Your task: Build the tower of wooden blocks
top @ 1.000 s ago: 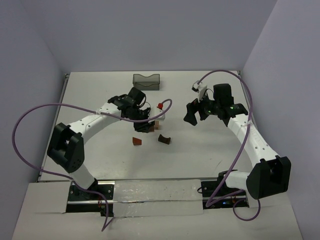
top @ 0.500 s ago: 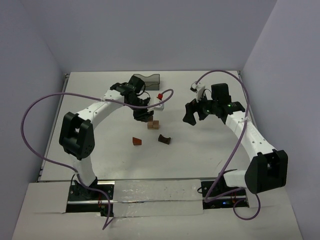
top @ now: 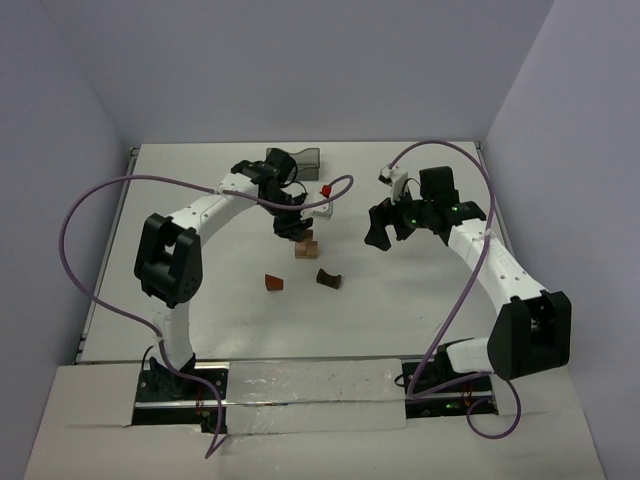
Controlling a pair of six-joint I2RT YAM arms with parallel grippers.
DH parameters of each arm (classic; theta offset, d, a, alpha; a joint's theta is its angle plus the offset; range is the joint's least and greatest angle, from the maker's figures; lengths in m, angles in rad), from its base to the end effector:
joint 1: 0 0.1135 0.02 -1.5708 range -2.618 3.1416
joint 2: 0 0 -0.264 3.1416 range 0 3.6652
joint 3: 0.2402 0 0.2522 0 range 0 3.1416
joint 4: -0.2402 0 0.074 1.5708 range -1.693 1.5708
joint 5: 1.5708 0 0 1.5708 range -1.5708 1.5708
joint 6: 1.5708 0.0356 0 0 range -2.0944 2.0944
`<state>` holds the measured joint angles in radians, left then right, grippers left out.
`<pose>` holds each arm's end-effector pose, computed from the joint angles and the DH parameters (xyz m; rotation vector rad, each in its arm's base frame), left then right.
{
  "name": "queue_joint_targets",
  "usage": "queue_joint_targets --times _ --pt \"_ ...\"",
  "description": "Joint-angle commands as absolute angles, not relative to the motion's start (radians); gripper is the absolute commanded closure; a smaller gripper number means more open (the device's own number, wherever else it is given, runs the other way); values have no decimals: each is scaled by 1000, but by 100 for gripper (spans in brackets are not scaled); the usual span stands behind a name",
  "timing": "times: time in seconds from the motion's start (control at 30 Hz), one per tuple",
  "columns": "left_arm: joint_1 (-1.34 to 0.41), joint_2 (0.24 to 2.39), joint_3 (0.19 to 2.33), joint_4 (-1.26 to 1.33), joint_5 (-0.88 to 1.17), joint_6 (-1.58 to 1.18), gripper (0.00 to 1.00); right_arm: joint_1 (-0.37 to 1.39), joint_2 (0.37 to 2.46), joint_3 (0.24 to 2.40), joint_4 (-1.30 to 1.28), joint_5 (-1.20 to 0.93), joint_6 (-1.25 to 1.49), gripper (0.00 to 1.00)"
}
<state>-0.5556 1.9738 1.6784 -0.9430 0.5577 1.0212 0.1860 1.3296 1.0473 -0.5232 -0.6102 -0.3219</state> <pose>0.3378 -0.2319 0.2439 1.9513 1.7617 -0.6299 0.2718 0.0719 0.2848 -0.8471 2.1208 0.6500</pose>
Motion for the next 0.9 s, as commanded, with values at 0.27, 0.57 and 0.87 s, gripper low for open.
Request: queue_joint_targets --times 0.27,0.57,0.87 --pt "-555 2037 1741 -939 633 1028 78 180 1345 1097 -483 -597 -317 0" --pt "-564 2059 1736 -925 623 1012 74 181 1351 1098 -482 -607 -310 0" --pt "-572 2096 1780 -943 604 991 74 180 1355 1100 -480 -608 -310 0"
